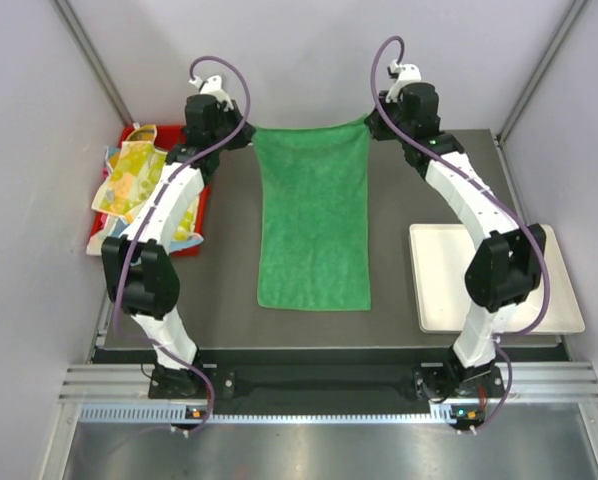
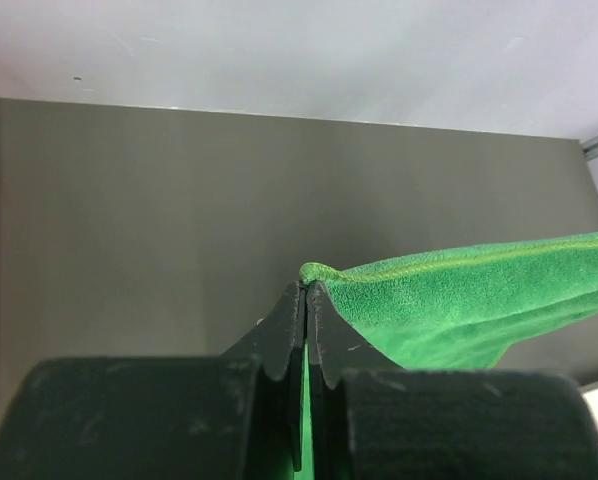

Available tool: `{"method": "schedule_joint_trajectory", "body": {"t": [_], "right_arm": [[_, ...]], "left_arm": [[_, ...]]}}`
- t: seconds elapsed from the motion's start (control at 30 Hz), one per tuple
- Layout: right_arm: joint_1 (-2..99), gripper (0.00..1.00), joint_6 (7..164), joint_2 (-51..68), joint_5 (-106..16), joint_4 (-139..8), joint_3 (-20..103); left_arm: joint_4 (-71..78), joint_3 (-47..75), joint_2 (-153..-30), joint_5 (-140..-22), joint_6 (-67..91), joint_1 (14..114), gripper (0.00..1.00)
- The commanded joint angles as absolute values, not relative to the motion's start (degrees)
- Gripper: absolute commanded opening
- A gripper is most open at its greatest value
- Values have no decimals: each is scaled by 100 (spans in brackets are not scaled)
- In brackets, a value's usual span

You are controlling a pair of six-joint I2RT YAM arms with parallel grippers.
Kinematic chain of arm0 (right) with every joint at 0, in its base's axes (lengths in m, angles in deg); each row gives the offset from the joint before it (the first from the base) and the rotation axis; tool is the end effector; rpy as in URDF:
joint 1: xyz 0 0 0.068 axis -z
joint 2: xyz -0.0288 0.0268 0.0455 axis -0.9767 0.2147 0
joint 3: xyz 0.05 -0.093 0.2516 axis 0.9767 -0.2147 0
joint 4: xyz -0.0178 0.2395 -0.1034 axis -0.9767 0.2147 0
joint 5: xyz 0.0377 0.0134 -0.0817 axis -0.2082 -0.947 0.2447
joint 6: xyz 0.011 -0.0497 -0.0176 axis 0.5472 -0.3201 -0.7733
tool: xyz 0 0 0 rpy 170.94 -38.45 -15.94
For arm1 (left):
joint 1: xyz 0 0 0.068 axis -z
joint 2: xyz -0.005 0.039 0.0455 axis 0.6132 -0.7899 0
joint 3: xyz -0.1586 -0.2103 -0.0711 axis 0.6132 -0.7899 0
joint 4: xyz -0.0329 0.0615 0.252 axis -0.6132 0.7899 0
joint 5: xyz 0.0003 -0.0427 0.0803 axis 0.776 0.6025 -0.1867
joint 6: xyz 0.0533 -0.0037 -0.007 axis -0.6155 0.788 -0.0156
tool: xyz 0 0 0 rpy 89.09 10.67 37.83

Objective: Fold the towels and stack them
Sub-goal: Flatten out the crumpled towel, then fold the towel

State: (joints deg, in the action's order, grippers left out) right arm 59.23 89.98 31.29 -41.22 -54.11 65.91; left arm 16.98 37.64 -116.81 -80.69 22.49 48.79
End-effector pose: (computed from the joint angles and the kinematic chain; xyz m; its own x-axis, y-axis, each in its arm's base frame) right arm 0.4129 0.1398 0.3867 -0.3230 0.1016 -0.9409 -0.3223 0.9230 0.2103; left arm 0.4167 -0.0862 0.3766 -0.3881 -0.3087 -0.8684 0.1921 0.8944 -0.4038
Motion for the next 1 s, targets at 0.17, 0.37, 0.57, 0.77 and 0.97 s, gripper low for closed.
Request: {"method": "schedule_joint_trajectory", "body": {"t": [0.17, 0.37, 0.57, 0.77, 0.97], "right_arm": [[6231, 0, 9187, 3655, -4387, -6286, 6810], [6257, 0, 9222, 3559, -4422, -6506, 6327], [6248, 0, 9328, 3103, -4413, -6823, 5484], [6248, 0, 9416, 2725, -4439, -7007, 4850], [6222, 0, 9539, 2408, -4475, -7016, 4472]], "left_arm": [[681, 4066, -12399, -7890, 2233, 4776, 0], [611, 3838, -12444, -7793, 2224, 4767, 0], [321, 3408, -12154, -7679, 2145, 4767, 0], [242, 2889, -11785, -7617, 2092, 4776, 0], [127, 2283, -11433, -7608, 2171, 4793, 0]]}}
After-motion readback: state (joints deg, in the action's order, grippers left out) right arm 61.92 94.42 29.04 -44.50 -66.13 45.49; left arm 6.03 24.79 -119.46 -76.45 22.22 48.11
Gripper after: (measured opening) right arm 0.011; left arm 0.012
